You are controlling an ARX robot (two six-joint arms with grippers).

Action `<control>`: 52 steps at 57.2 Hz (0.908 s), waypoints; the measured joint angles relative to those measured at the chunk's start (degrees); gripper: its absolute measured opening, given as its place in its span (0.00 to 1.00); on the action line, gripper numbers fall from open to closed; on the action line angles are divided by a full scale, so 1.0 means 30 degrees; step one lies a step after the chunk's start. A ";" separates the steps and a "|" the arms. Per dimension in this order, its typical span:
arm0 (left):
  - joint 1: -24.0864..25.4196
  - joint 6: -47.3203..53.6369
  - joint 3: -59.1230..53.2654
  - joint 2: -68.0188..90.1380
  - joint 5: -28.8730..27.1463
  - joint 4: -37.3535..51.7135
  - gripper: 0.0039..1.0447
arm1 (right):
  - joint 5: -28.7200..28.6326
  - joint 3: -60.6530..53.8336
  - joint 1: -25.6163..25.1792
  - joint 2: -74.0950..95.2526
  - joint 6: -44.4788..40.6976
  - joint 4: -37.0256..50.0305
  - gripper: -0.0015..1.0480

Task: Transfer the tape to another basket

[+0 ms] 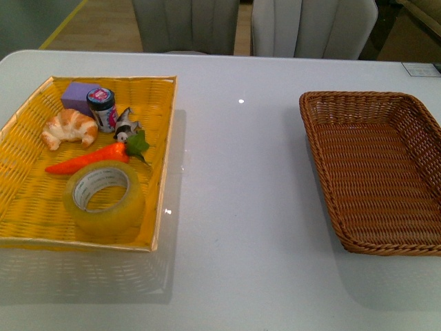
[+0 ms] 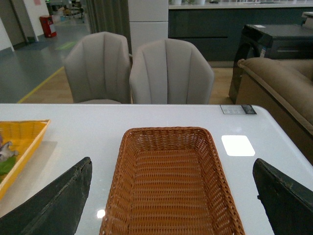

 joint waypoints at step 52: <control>0.0947 -0.0816 0.2331 0.4699 0.5085 -0.3876 0.92 | -0.0022 0.0007 0.0000 -0.0007 0.0000 -0.0007 0.91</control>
